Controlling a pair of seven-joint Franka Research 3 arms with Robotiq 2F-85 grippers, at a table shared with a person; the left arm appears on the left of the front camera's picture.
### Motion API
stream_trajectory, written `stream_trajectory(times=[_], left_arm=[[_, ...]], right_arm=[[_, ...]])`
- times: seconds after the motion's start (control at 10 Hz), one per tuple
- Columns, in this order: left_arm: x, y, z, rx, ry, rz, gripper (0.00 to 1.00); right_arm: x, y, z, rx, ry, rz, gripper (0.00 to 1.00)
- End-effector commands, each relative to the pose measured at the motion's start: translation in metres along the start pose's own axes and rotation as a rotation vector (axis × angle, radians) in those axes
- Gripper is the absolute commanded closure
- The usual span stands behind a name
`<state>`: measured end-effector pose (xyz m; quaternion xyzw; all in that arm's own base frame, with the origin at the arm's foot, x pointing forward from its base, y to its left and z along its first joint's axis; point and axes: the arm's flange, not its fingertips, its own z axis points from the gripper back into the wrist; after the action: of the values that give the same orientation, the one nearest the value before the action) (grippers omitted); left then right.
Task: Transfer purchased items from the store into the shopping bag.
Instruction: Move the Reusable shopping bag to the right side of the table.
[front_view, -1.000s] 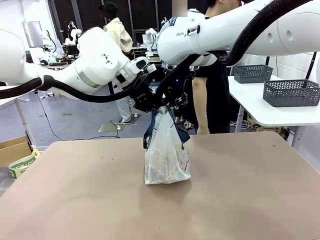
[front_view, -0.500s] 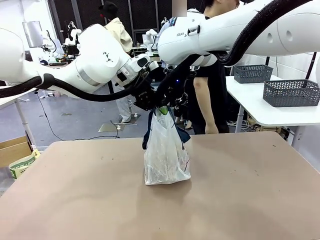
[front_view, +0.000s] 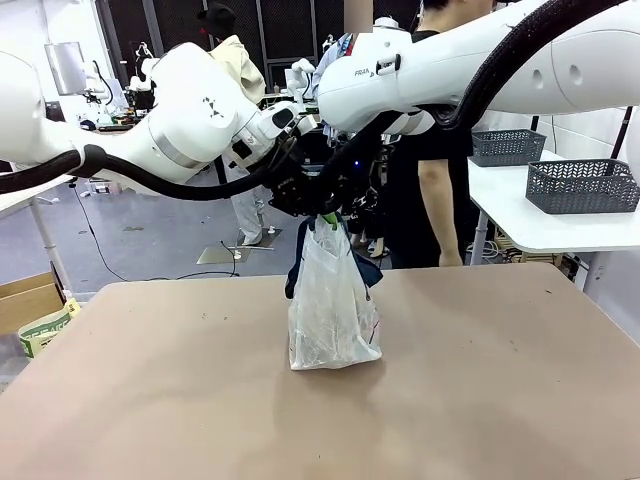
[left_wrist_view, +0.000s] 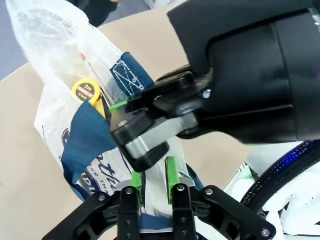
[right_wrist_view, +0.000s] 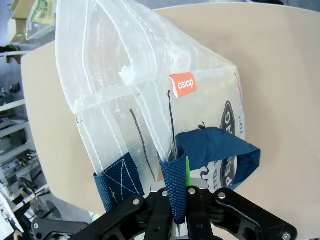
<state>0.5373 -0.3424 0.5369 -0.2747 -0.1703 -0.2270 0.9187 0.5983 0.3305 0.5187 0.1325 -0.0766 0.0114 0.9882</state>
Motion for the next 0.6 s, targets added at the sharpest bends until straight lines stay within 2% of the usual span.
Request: stream_trajectory(times=[0.0,0.2,0.5], left_arm=[[-0.014,0.005,0.006,-0.043,-0.029,-0.011,0.76],[-0.014,0.007,0.004,-0.059,-0.029,-0.006,0.76],[-0.014,0.007,0.004,-0.061,-0.04,-0.003,0.76]], right_arm=[[0.003,-0.003,-0.001,0.098,-0.003,0.012,1.0],[0.003,-0.012,0.0,0.192,0.049,0.02,1.0],[0.002,-0.024,-0.002,0.271,0.059,0.019,1.0]])
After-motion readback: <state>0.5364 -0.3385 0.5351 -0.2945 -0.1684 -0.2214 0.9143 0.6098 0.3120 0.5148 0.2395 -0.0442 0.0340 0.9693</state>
